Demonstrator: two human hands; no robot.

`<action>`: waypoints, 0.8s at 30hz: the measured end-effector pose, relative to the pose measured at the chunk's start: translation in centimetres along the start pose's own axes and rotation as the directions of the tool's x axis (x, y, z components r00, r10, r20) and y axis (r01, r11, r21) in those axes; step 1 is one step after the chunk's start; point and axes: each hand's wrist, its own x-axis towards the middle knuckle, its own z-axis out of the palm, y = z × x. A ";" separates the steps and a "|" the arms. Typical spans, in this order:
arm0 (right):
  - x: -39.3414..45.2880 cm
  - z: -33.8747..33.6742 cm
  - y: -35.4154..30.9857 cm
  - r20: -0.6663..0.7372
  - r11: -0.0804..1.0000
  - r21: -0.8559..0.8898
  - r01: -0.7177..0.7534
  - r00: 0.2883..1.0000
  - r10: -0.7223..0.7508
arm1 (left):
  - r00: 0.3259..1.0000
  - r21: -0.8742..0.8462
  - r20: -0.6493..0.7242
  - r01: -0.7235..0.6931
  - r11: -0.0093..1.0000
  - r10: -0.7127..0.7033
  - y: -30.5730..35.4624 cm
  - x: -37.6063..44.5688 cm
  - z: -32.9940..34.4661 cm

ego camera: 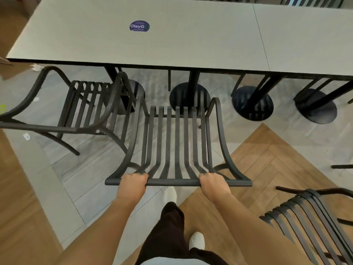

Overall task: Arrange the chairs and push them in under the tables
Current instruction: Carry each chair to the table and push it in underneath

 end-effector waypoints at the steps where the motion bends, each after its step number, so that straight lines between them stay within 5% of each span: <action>1: 0.8 -0.5 0.1 0.005 1.000 0.001 -0.007 1.000 0.007 | 1.000 -0.011 -0.002 -0.004 1.000 0.004 -0.4 1.0 -0.1; 24: 16.9 -10.8 3.0 -0.025 0.999 0.011 -0.045 0.999 0.046 | 0.999 -0.107 -0.036 -0.038 0.993 0.034 -6.2 18.7 -6.5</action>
